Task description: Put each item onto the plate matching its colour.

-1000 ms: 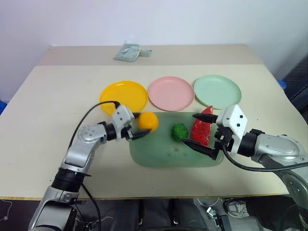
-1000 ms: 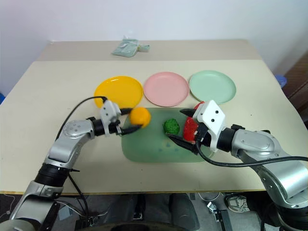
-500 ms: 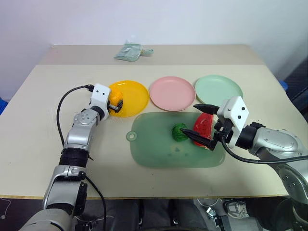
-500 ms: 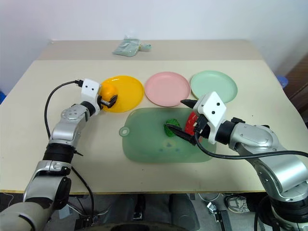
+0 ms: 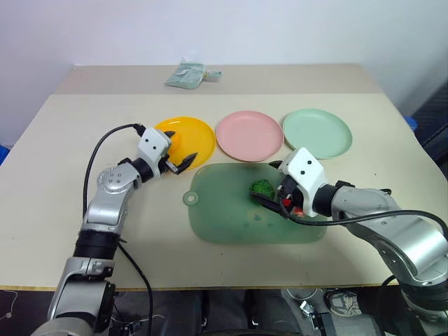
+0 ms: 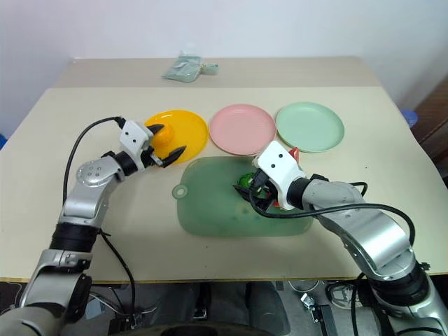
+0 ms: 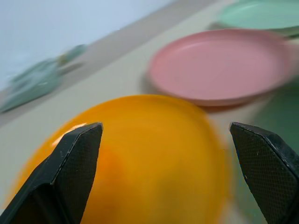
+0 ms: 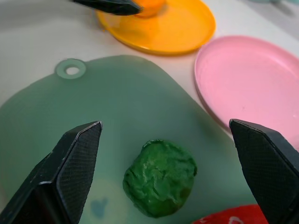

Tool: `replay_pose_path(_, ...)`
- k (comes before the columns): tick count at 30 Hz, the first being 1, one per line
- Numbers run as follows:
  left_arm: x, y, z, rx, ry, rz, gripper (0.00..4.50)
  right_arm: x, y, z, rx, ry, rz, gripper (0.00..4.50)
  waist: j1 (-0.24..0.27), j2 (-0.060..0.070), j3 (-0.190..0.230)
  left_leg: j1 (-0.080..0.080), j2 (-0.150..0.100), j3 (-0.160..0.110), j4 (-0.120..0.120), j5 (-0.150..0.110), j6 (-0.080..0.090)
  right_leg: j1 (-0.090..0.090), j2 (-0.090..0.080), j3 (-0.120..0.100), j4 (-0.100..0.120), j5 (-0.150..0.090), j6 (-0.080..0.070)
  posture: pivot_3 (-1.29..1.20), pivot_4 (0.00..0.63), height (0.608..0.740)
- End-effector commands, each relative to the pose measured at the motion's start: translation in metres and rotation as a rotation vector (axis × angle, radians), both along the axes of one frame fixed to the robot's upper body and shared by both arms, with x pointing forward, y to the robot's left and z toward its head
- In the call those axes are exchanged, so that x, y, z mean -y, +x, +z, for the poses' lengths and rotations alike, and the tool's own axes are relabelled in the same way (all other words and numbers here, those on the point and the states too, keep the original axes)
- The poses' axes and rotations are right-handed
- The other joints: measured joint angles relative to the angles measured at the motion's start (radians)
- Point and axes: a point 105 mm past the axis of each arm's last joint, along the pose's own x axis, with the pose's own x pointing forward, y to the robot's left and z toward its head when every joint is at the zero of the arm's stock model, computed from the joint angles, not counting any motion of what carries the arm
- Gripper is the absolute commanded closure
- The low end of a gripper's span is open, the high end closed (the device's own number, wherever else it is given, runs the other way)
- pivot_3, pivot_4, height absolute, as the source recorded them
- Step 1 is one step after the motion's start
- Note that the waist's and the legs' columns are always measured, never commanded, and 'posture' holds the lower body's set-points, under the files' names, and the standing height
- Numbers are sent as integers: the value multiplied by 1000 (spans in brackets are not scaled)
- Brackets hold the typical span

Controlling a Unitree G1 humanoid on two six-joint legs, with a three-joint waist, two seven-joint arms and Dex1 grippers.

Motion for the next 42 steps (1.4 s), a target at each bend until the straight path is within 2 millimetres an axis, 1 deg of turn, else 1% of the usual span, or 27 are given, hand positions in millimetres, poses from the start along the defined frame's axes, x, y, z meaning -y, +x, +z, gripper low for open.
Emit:
replay_pose_path(1,22,-25,9,14,4,-161,55,-6,3,-4,-60,-10,-40,0,-1,0,0,-1,0,0,0,0,0,-1,0,0,0,0,0,0,150,740)
replay_pose_path(4,26,-33,6,2,11,-183,55,-2,5,-17,-139,-57,-109,0,-1,1,0,-4,0,0,1,0,0,-4,0,0,2,0,0,0,150,740)
replay_pose_path(9,26,-39,1,-26,11,-206,55,-4,5,-21,-172,-71,-125,0,-1,1,0,-7,0,0,1,0,0,-8,0,0,2,0,0,0,150,740)
replay_pose_path(12,25,-40,-2,-33,13,-209,0,-3,7,-21,-174,-74,-141,857,-1,1,0,-8,0,0,1,0,0,-8,0,0,2,0,0,0,150,740)
replay_pose_path(13,24,-40,-2,-35,12,-211,0,-3,7,-20,-171,-74,-143,1411,-1,1,0,-8,0,0,1,0,0,-8,0,0,2,0,0,0,150,740)
replay_pose_path(15,23,-41,-5,-50,10,-218,0,-10,8,-6,-121,-43,-102,2288,-2,1,0,-8,0,0,1,0,1,-8,0,0,2,0,0,0,150,740)
replay_pose_path(16,22,-42,-5,-54,11,-221,0,-13,8,1,-97,-31,-84,2288,-2,1,0,-8,0,0,1,0,1,-9,0,0,2,0,0,0,150,740)
replay_pose_path(18,21,-45,-7,-63,12,-231,0,-17,10,22,-8,-2,-45,2288,-3,1,0,-8,0,0,1,0,1,-9,1,0,3,0,0,0,150,740)
replay_pose_path(20,21,-48,-9,-73,8,-245,0,-12,16,46,71,33,-43,2288,-4,1,0,-8,0,0,1,0,1,-9,1,0,3,0,0,0,150,740)
replay_pose_path(22,23,-52,-9,-83,4,-264,0,8,33,69,143,54,-134,2288,-3,1,0,-9,0,0,1,0,1,-9,1,0,3,0,0,0,150,740)
replay_pose_path(24,27,-55,-9,-87,2,-278,0,45,58,85,212,32,-309,2288,3,1,0,-9,0,0,2,0,1,-9,1,-1,3,0,0,0,150,740)
replay_pose_path(26,30,-57,-9,-87,1,-286,0,84,80,83,219,-11,-479,2288,5,0,-1,-9,-1,0,2,0,1,-8,0,-1,2,0,0,0,150,740)
replay_pose_path(27,32,-57,-9,-88,0,-289,0,99,88,80,223,-27,-530,2288,4,0,-1,-9,-1,0,2,0,1,-8,0,-1,2,0,0,0,150,740)
replay_pose_path(29,35,-57,-8,-91,-9,-297,0,118,101,68,192,-20,-586,2288,-1,0,-1,-9,-1,0,2,0,0,-8,0,-1,2,0,0,0,150,740)
replay_pose_path(30,36,-58,-7,-92,-12,-300,0,123,105,63,175,-10,-598,2288,-4,0,-1,-9,-1,0,2,0,0,-8,0,-1,2,0,0,0,150,740)
replay_pose_path(31,39,-59,-7,-92,-15,-305,0,129,111,55,166,-21,-611,2288,-7,0,-1,-9,-1,0,1,1,0,-9,1,-1,2,0,0,0,150,740)
replay_pose_path(33,45,-61,-6,-92,-23,-318,0,136,122,36,129,-12,-608,2288,-9,0,-1,-9,-1,1,1,1,-1,-10,2,0,3,0,0,0,150,740)
replay_pose_path(36,49,-64,-5,-92,-30,-325,0,144,132,19,115,-9,-613,2288,-7,1,-1,-9,0,2,1,1,-1,-10,2,0,4,0,0,0,150,740)
replay_pose_path(37,50,-65,-5,-94,-32,-326,0,148,135,16,118,-16,-619,1934,-7,1,-1,-9,0,2,2,1,-1,-10,2,0,4,0,0,0,150,740)
replay_pose_path(39,51,-68,-5,-99,-36,-328,0,148,137,13,112,-4,-600,1226,-5,1,-1,-9,0,2,2,1,-1,-10,2,0,4,0,0,0,150,740)
replay_pose_path(40,51,-69,-6,-102,-38,-328,0,148,137,15,133,-12,-598,818,-4,1,-1,-9,0,2,2,1,-1,-10,2,0,4,0,0,0,150,740)
replay_pose_path(41,51,-71,-6,-104,-39,-327,0,148,137,19,163,-19,-594,276,-4,1,-1,-9,0,2,2,1,-1,-10,2,0,4,0,0,0,150,740)
replay_pose_path(42,50,-72,-7,-107,-40,-324,0,148,136,25,197,-22,-594,126,-4,1,-1,-9,0,2,2,1,-1,-10,2,0,4,0,0,0,150,740)
